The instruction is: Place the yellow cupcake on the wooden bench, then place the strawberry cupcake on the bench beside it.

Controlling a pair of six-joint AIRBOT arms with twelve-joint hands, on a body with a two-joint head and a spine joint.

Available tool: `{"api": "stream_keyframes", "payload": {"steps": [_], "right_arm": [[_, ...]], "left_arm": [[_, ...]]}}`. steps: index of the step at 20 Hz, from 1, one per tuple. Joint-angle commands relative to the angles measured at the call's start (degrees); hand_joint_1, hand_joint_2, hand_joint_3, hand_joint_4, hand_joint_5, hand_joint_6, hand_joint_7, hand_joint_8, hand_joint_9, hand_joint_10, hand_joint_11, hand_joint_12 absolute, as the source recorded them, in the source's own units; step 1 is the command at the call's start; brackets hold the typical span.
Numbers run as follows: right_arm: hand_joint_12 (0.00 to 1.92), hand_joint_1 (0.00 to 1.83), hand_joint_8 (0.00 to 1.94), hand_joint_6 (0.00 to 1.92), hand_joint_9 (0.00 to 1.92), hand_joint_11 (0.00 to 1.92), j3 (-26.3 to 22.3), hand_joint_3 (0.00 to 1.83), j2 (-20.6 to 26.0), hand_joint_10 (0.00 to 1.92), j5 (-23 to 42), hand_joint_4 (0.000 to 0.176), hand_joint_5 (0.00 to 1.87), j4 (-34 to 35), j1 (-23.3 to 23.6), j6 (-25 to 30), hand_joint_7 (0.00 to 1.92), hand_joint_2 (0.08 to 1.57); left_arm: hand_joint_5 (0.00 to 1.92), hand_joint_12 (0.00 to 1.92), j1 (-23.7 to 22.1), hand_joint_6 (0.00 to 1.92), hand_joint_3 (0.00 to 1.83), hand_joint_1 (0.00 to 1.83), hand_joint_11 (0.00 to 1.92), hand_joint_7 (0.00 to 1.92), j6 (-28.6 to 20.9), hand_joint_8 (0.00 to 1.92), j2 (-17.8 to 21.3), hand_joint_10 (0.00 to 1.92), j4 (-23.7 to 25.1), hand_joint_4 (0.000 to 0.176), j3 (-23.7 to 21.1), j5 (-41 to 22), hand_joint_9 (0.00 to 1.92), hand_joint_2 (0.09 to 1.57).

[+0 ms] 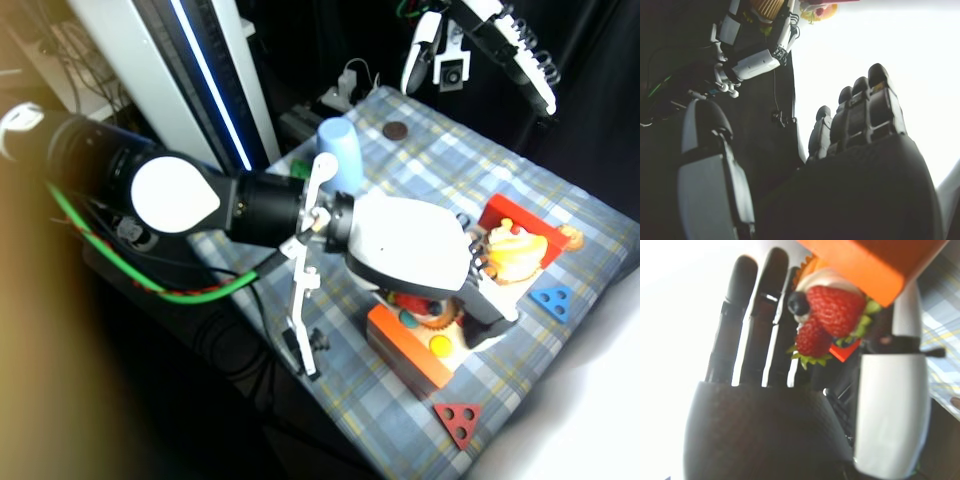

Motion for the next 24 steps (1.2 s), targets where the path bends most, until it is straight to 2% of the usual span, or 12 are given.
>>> {"api": "stream_keyframes", "payload": {"steps": [1, 5, 6, 7, 9, 13, 14, 16, 17, 20, 23, 24], "right_arm": [[1.31, 0.58, 0.00, 0.00, 0.46, 0.02, 0.4, 0.00, 0.0, 0.09, 3.6, 0.020, 0.32, 1.0, 1.1, -0.3, 0.42, 0.91], [1.12, 0.54, 0.00, 0.00, 0.37, 0.00, 0.4, 0.00, 0.0, 0.02, 3.8, 0.032, 0.20, 1.2, 1.1, -0.3, 0.31, 0.89], [1.11, 0.59, 0.00, 0.00, 0.36, 0.00, 0.4, 0.00, 0.0, 0.01, 3.8, 0.051, 0.17, 1.3, 1.1, -0.3, 0.30, 0.90], [1.19, 0.62, 0.00, 0.00, 0.39, 0.00, 0.5, 0.00, 0.0, 0.02, 3.8, 0.032, 0.18, 1.5, 1.1, -0.3, 0.32, 0.90], [1.18, 0.63, 0.00, 0.00, 0.38, 0.00, 0.6, 0.00, 0.0, 0.01, 3.8, 0.046, 0.17, 1.7, 1.1, -0.3, 0.32, 0.91], [1.26, 0.66, 0.00, 0.00, 0.39, 0.00, 0.8, 0.00, 0.0, 0.00, 4.0, 0.031, 0.18, 2.8, 1.3, -0.3, 0.32, 0.92], [1.24, 0.63, 0.00, 0.00, 0.37, 0.00, 0.8, 0.00, 0.0, 0.00, 4.0, 0.050, 0.17, 2.9, 1.4, -0.3, 0.30, 0.92], [1.27, 0.63, 0.00, 0.00, 0.38, 0.01, 0.8, 0.00, 0.0, 0.00, 4.3, 0.030, 0.19, 3.3, 1.5, -0.3, 0.31, 0.93], [1.16, 0.63, 0.00, 0.00, 0.35, 0.02, 0.8, 0.00, 0.0, 0.00, 4.4, 0.051, 0.19, 3.4, 1.5, -0.3, 0.29, 0.93], [1.17, 0.55, 0.01, 0.01, 0.43, 0.12, 0.9, 0.00, 0.2, 0.03, 4.3, 0.017, 0.22, 3.3, 1.8, -0.3, 0.34, 0.91], [1.08, 0.72, 0.01, 0.00, 0.30, 0.00, 0.9, 0.00, 0.7, 0.00, 4.3, 0.088, 0.22, 3.3, 2.5, -0.3, 0.23, 0.89], [0.93, 0.78, 0.00, 0.00, 0.26, 0.00, 0.8, 0.00, 0.8, 0.01, 4.3, 0.071, 0.22, 3.4, 2.7, -0.3, 0.23, 0.91]], "left_arm": [[0.03, 0.26, -0.8, 0.00, 0.00, 0.83, 0.00, 0.04, -0.5, 0.00, -0.3, 0.00, 1.0, 0.176, 0.4, -6.5, 0.04, 0.90], [0.05, 0.27, -0.8, 0.00, 0.00, 0.84, 0.00, 0.05, -0.5, 0.00, -0.4, 0.00, 1.1, 0.172, 0.5, -6.4, 0.05, 0.91], [0.05, 0.31, -0.8, 0.00, 0.00, 0.85, 0.00, 0.06, -0.5, 0.00, -0.4, 0.00, 1.1, 0.176, 0.5, -6.4, 0.06, 0.90], [0.06, 0.36, -0.8, 0.00, 0.00, 0.84, 0.00, 0.07, -0.5, 0.00, -0.4, 0.00, 1.1, 0.176, 0.5, -6.4, 0.07, 0.90], [0.05, 0.29, -0.8, 0.00, 0.00, 0.83, 0.00, 0.06, -0.5, 0.00, -0.4, 0.01, 1.1, 0.176, 0.5, -6.4, 0.05, 0.91], [0.05, 0.26, -0.8, 0.00, 0.00, 0.83, 0.00, 0.06, -0.5, 0.00, -0.4, 0.00, 1.1, 0.176, 0.5, -6.4, 0.05, 0.91], [0.05, 0.32, -0.8, 0.00, 0.00, 0.81, 0.00, 0.07, -0.5, 0.00, -0.4, 0.00, 1.1, 0.176, 0.5, -6.5, 0.06, 0.91], [0.04, 0.30, -0.8, 0.00, 0.00, 0.81, 0.00, 0.06, -0.6, 0.00, -0.4, 0.00, 1.1, 0.176, 0.5, -6.5, 0.07, 0.91], [0.04, 0.24, -0.8, 0.00, 0.00, 0.85, 0.00, 0.07, -0.9, 0.00, -0.4, 0.00, 1.1, 0.176, 0.5, -6.5, 0.07, 0.90], [0.05, 0.19, -0.8, 0.00, 0.00, 0.86, 0.00, 0.07, -1.1, 0.00, -0.4, 0.00, 1.1, 0.176, 0.5, -6.4, 0.07, 0.89], [0.02, 0.02, -0.8, 0.00, 0.00, 0.84, 0.00, 0.06, -1.1, 0.00, -0.4, 0.01, 1.1, 0.176, 0.5, -6.4, 0.06, 0.90], [0.02, 0.00, -0.8, 0.00, 0.00, 0.84, 0.00, 0.06, -1.1, 0.00, -0.4, 0.01, 1.1, 0.176, 0.5, -6.4, 0.06, 0.90]]}}
